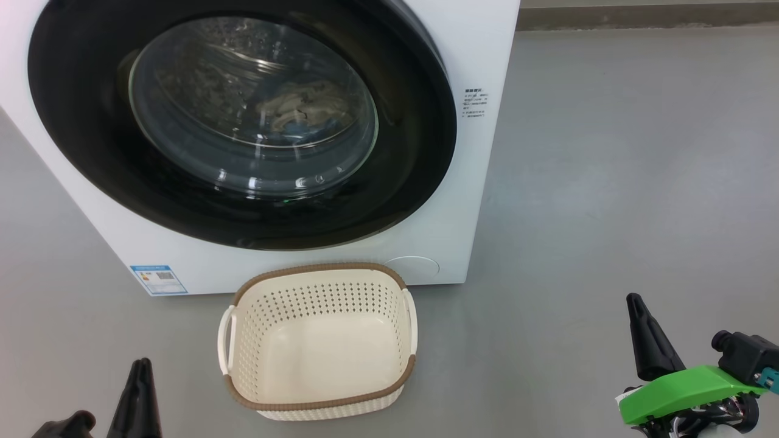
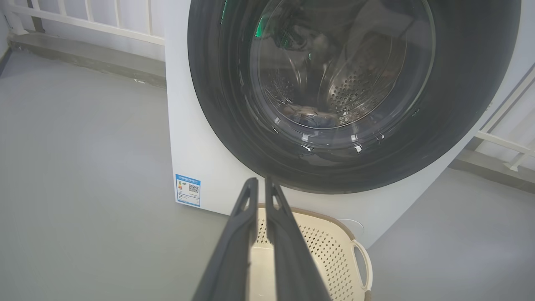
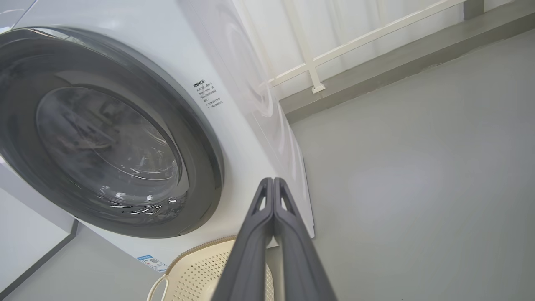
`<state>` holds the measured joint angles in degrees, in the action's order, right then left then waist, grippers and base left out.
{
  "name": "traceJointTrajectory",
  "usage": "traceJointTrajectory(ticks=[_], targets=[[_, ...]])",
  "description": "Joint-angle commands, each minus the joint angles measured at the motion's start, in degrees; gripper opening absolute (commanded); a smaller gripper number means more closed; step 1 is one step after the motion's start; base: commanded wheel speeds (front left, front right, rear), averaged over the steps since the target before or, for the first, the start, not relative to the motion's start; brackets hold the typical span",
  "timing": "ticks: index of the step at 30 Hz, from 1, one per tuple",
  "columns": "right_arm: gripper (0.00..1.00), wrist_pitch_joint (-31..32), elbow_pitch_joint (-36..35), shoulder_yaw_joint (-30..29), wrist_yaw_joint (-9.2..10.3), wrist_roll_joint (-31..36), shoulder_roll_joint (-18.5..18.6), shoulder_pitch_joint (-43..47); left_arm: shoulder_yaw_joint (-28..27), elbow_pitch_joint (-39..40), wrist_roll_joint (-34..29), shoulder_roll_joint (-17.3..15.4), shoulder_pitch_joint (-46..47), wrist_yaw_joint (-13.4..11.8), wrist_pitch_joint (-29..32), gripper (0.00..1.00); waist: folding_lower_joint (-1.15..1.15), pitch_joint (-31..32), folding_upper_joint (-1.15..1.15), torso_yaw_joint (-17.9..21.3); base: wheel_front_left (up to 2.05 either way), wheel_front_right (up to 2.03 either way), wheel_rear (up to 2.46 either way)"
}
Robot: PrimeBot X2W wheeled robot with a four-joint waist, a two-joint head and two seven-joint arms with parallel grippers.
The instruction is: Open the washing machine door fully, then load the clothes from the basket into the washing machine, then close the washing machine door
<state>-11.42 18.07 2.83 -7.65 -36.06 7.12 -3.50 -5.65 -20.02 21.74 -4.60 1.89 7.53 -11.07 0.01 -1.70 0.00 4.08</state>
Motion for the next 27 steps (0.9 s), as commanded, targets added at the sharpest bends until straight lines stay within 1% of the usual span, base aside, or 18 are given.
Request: traceJointTrajectory(ticks=[1,27], targets=[[0.00,0.38,-1.66,-0.72,0.03,-1.54,0.37,-1.59,-0.32,1.94,1.92,-0.83,1.53,-0.01,0.39,0.00,0.00,0.03,0.00,-0.07,0.00,0.00,0.00],[0.00,4.50,-2.25,-2.63,0.06,-15.03,-0.61,-1.84,-0.45,2.93,18.65,-0.21,2.20,-0.02,4.57,0.00,-0.01,0.39,0.00,-1.05,0.00,0.00,0.00]])
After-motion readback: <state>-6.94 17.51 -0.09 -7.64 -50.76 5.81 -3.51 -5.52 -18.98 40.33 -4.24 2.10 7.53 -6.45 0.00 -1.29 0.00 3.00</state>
